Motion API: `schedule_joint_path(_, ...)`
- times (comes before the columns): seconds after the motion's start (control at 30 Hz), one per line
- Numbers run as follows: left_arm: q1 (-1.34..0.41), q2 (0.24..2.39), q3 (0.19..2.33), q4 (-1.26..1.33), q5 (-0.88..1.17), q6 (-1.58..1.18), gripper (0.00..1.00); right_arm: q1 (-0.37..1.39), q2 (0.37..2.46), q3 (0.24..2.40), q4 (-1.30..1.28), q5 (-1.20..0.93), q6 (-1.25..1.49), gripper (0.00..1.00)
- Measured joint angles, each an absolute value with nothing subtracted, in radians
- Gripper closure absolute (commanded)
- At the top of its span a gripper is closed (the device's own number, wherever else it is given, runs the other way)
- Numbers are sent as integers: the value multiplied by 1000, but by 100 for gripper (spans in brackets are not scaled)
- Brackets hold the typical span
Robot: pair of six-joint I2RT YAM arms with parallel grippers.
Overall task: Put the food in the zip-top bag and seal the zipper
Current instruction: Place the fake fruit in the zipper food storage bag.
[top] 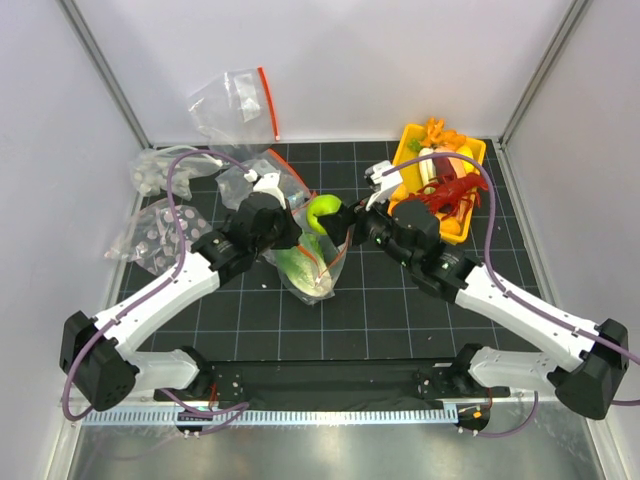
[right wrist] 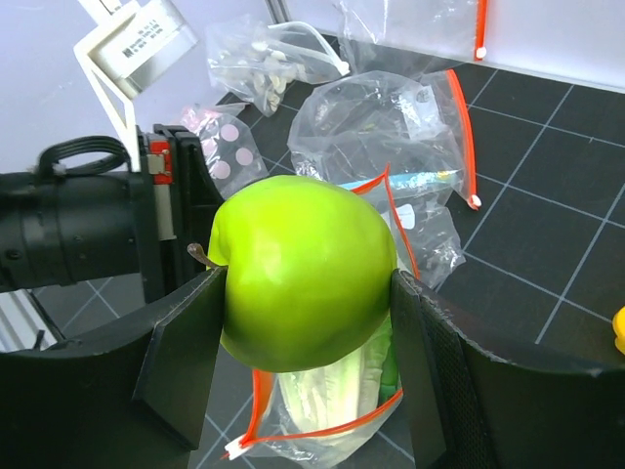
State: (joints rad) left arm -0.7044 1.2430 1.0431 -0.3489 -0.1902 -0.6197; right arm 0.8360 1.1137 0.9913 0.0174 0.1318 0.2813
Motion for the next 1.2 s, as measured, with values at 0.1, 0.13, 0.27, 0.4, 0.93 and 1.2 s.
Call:
schedule_joint_path(0.1, -704, 1239, 1043, -348, -172, -621, 100, 836, 1133, 989, 30, 136, 266, 52)
schedule_joint_path(0.13, -704, 1238, 1043, -348, -164, -624, 100, 836, 1140, 989, 34, 138, 263, 52)
schedule_joint_path(0.27, -704, 1226, 1043, -347, -152, -629, 100, 836, 1180, 989, 47, 156, 258, 51)
schedule_joint_path(0.4, -704, 1201, 1041, -340, -148, -638, 100, 836, 1234, 989, 49, 181, 252, 36)
schedule_joint_path(0.93, -704, 1180, 1026, -327, -148, -647, 100, 837, 1254, 985, 54, 274, 237, 22)
schedule_joint_path(1.2, -704, 1180, 1025, -323, -136, -648, 100, 734, 1208, 992, -30, 538, 320, 38)
